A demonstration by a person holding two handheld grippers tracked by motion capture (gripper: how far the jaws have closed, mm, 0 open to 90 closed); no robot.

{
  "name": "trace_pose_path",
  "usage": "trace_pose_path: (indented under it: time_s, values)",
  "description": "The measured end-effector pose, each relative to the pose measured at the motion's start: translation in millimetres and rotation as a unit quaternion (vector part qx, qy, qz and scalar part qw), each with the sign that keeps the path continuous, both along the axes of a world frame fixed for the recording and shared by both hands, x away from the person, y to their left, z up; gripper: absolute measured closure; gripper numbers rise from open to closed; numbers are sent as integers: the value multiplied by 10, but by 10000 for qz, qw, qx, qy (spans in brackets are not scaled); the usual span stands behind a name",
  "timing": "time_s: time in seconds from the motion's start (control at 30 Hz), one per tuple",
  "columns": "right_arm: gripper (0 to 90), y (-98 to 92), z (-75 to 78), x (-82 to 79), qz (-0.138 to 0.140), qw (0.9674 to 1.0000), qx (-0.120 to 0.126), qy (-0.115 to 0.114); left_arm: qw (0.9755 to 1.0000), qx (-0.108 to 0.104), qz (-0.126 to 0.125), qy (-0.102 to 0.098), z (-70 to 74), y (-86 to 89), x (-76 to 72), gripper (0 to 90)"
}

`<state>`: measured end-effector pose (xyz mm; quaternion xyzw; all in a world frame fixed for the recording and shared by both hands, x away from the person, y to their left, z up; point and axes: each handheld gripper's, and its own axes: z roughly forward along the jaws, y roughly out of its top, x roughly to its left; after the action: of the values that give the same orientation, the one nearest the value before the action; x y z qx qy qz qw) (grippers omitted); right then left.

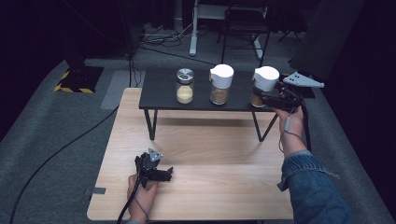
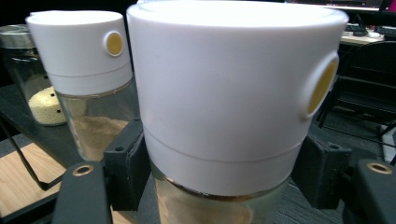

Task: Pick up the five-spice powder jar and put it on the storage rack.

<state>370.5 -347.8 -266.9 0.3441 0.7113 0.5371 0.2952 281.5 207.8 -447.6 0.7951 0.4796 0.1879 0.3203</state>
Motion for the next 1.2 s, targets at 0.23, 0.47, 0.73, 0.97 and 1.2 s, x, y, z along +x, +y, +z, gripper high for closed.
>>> trace_pose_path:
  time_s: [0.23, 0.47, 0.73, 0.97, 1.2]
  values:
    - [298, 62, -73, 101, 41, 10000, 52, 61, 10000, -2, -2, -4, -2, 0, -3, 3]
    - [298, 104, -131, 153, 64, 9998, 146, 84, 10000, -1, -2, -4, -2, 0, -3, 3]
    - [264, 111, -169, 160, 59, 9998, 153, 60, 10000, -3, 0, -5, -2, 0, -4, 3]
    - [164, 52, -137, 96, 167, 9997, 152, -20, 10000, -6, -1, 2, -1, -2, -6, 3]
    - [119, -53, -157, -60, 223, 9996, 98, -130, 10000, -7, -1, 5, 0, -1, -6, 3]
